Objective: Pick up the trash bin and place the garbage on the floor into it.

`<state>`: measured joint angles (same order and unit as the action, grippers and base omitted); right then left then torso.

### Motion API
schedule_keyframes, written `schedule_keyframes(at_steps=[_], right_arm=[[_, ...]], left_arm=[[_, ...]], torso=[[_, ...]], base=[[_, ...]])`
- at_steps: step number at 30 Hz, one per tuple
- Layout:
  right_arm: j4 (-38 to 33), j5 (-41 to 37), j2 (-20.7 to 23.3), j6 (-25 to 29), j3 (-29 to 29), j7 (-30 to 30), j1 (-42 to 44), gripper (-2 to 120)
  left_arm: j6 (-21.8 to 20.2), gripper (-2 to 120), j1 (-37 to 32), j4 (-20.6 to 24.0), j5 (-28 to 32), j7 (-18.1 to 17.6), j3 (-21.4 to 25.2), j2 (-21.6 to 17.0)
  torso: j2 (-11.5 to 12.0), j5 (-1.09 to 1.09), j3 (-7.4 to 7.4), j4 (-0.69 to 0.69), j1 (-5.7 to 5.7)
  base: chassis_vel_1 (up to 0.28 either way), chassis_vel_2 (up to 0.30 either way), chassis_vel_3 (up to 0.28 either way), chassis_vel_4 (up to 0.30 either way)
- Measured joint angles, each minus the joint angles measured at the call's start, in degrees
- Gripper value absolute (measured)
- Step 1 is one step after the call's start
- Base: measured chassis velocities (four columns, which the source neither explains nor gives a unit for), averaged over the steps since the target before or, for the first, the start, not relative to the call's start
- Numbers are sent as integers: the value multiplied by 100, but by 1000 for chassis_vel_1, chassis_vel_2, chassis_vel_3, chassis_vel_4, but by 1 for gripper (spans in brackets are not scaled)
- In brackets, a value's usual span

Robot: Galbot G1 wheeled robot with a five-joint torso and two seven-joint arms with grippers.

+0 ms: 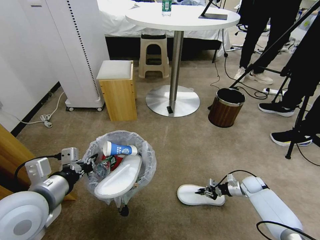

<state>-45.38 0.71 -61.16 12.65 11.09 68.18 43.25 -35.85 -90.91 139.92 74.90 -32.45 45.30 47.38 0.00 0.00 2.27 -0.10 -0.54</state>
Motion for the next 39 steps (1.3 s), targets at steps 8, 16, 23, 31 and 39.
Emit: schedule_keyframes(at_steps=[8,16,23,31,39], right_arm=[[7,-2,30,15,6,-86,-21,0],[-498,-389,239,25,-16,-167,108,0],[-1486,-1200,548,-73,2,-120,273,0],[-2511,-3532,756,134,-270,-131,179,0],[-3513,-5469,822,-31,-616,-191,-49,0]], left_arm=[[7,0,-2,-4,-18,20,-8,7],[14,0,-4,-6,-34,23,-11,5],[21,0,18,1,-21,-49,-63,-14],[22,0,14,34,98,-101,-115,-19],[-8,0,49,30,198,-154,-167,-32]], torso=[[0,0,0,0,0],[0,-1,0,0,0],[0,1,0,0,0],[0,0,-1,0,0],[0,1,-1,0,0]], base=[[0,0,0,0],[0,0,0,0],[0,0,0,0],[0,0,0,0],[0,0,0,0]])
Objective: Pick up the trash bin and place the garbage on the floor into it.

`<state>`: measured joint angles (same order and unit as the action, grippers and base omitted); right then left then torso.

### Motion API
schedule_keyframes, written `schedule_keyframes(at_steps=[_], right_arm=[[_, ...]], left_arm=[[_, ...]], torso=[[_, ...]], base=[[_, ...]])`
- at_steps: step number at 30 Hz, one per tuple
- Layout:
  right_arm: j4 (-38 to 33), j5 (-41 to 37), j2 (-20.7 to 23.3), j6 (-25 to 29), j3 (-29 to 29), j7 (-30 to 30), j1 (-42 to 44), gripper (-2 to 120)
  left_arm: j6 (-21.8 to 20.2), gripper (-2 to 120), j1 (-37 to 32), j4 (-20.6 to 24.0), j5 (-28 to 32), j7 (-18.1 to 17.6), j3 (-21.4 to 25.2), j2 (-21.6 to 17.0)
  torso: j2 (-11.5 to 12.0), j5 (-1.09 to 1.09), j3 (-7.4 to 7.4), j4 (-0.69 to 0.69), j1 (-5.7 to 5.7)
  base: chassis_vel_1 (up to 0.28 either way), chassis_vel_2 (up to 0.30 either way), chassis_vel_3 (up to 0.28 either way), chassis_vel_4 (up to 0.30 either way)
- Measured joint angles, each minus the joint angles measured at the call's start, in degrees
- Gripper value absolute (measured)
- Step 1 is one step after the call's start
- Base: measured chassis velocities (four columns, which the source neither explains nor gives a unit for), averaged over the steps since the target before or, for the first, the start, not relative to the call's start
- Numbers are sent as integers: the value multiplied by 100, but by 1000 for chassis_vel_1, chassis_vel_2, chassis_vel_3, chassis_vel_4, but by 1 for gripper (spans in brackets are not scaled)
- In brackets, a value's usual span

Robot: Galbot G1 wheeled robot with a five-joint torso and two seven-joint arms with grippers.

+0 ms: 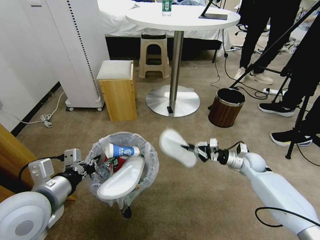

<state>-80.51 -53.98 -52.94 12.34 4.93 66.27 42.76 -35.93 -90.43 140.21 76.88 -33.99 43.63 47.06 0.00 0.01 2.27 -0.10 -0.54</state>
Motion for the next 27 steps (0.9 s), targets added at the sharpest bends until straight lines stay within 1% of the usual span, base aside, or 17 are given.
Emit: schedule_keyframes(at_steps=[1,2,11,12,14,16,17,20,22,24,26,27], right_arm=[[-184,-234,-13,-61,-42,-24,-90,0],[-271,-311,-23,-86,-63,-29,-160,0],[-526,-528,-23,-151,-107,-31,-361,0],[-681,-668,-23,-208,-107,-35,-388,0],[-730,-707,-24,-225,-107,-41,-397,0],[-1052,-958,-47,-299,-176,-110,-524,0],[-1052,-958,-47,-299,-176,-110,-524,0],[-1271,-1155,-115,-362,-356,-168,-822,0],[-1287,-1180,-130,-369,-409,-178,-893,0],[-1291,-1218,-194,-403,-594,-191,-1138,0],[-1291,-1218,-194,-403,-594,-191,-1138,0],[-1244,-1208,-234,-431,-748,-191,-1281,0]], left_arm=[[-3,0,19,-17,1,-4,-12,-3],[-5,0,30,-27,1,-5,-20,-7],[-20,0,48,-40,19,-3,-37,-41],[-23,0,55,-50,19,5,-51,-44],[-23,0,58,-53,19,11,-54,-44],[-27,0,91,-67,19,34,-92,-45],[-27,0,91,-67,19,34,-92,-45],[-39,0,99,-68,16,54,-104,-54],[-40,0,98,-68,14,56,-104,-56],[-43,0,79,-58,8,69,-99,-58],[-43,0,79,-58,8,69,-99,-58],[-46,0,64,-46,1,90,-98,-58]], torso=[[0,0,0,0,0],[0,0,0,0,0],[0,-1,1,0,0],[0,-1,1,0,0],[0,-1,1,0,0],[0,-1,1,-1,0],[0,-1,1,-1,0],[0,0,1,0,0],[0,0,1,0,0],[0,0,1,0,0],[0,0,1,0,0],[0,0,1,1,0]], base=[[0,0,0,0],[0,0,0,0],[0,0,0,0],[0,0,0,0],[0,0,0,0],[0,0,0,0],[0,0,0,0],[0,0,0,0],[0,0,0,0],[0,0,0,0],[0,0,0,0],[0,0,0,0]])
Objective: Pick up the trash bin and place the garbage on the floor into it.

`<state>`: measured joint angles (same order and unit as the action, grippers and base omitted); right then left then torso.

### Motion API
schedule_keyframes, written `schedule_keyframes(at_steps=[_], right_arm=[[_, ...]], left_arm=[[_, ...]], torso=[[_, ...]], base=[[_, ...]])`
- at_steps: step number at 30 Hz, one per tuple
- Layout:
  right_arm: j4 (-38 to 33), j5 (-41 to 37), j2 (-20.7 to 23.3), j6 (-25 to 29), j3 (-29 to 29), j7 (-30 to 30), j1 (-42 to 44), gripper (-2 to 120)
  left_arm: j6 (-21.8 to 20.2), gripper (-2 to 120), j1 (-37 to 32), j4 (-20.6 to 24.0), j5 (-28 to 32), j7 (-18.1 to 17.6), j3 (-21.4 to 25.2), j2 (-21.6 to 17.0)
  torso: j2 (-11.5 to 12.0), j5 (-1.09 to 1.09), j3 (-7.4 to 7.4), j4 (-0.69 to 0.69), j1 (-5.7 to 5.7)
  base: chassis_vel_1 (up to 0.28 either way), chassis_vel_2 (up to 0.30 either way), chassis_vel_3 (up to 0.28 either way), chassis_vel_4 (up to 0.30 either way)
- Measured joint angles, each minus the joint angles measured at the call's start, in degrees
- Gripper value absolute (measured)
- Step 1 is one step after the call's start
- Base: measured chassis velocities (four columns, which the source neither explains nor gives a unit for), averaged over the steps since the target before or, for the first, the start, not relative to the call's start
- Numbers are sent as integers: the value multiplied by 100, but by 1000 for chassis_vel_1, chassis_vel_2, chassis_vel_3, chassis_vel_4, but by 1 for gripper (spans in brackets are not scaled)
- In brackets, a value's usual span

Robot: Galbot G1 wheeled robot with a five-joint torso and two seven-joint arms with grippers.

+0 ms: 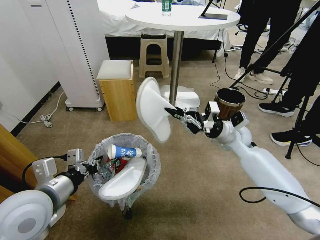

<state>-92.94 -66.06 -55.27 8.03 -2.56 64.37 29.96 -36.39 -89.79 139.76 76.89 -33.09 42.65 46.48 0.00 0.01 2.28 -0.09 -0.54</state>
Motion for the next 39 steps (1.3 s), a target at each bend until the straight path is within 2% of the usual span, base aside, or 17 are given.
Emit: schedule_keyframes(at_steps=[2,5,9,16,28,39], right_arm=[[27,19,-16,-6,-63,0,-49,0],[471,387,-266,-1,-471,37,-338,0],[660,468,-493,5,-709,44,-433,0],[640,445,-755,11,-846,34,-566,0],[304,145,-670,-29,-991,37,-533,0],[395,346,-651,-25,-1138,67,-309,0]], left_arm=[[-3,0,-6,7,-2,15,0,1],[-61,0,-41,104,-28,174,-15,24],[-69,0,-72,202,-30,256,-18,29],[-69,0,-74,225,-39,285,-42,32],[-23,0,49,66,-160,319,-241,69],[-17,0,16,111,-159,345,-168,57]], torso=[[0,0,0,0,0],[0,-1,0,0,0],[0,-1,0,0,0],[0,-1,0,0,0],[0,0,-1,-1,0],[0,-1,-1,-1,0]], base=[[0,0,0,0],[0,0,0,0],[0,0,0,0],[0,0,0,0],[0,0,0,0],[0,0,0,0]])
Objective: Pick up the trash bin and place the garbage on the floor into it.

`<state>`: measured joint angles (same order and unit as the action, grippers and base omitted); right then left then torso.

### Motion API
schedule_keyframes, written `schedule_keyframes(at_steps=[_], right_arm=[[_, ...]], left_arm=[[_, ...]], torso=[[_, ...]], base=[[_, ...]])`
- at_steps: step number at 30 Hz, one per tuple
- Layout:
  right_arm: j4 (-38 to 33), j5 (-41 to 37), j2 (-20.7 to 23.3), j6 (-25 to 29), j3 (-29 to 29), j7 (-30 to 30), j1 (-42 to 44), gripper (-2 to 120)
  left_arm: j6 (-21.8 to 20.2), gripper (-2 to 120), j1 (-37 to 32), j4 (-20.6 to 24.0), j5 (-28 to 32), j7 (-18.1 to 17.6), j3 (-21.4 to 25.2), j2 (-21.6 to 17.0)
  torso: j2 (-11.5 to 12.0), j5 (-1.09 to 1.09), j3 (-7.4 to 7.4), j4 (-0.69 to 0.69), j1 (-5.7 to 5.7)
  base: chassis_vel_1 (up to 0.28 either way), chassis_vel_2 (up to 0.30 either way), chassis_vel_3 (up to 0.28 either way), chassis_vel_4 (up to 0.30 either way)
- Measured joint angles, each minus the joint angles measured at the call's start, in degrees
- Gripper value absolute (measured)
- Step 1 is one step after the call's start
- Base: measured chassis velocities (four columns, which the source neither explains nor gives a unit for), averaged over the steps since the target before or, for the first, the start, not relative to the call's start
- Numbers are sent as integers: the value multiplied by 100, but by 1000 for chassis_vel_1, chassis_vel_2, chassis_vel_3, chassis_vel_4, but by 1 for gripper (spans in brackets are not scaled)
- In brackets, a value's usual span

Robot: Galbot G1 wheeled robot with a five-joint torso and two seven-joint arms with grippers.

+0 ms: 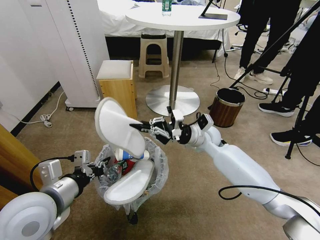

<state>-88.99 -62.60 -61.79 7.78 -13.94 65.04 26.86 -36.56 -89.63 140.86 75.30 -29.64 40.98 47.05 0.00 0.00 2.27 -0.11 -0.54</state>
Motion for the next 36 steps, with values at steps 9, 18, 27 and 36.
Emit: schedule_keyframes(at_steps=[9,18,27,36], right_arm=[[-61,-12,109,-61,-6,-93,58,15],[-97,113,176,-80,4,-85,154,46],[-302,61,310,-37,270,-386,191,78],[-950,215,777,10,1141,-2429,519,100]], left_arm=[[2,0,-6,14,-13,8,8,1],[7,0,-29,12,-51,20,26,10],[40,0,-37,20,-51,-25,93,3],[34,0,-73,63,80,-782,187,-5]], torso=[[0,0,0,0,0],[0,0,0,0,0],[0,0,0,1,0],[0,0,0,1,0]], base=[[0,0,0,0],[0,0,0,0],[0,0,0,0],[0,0,0,0]])
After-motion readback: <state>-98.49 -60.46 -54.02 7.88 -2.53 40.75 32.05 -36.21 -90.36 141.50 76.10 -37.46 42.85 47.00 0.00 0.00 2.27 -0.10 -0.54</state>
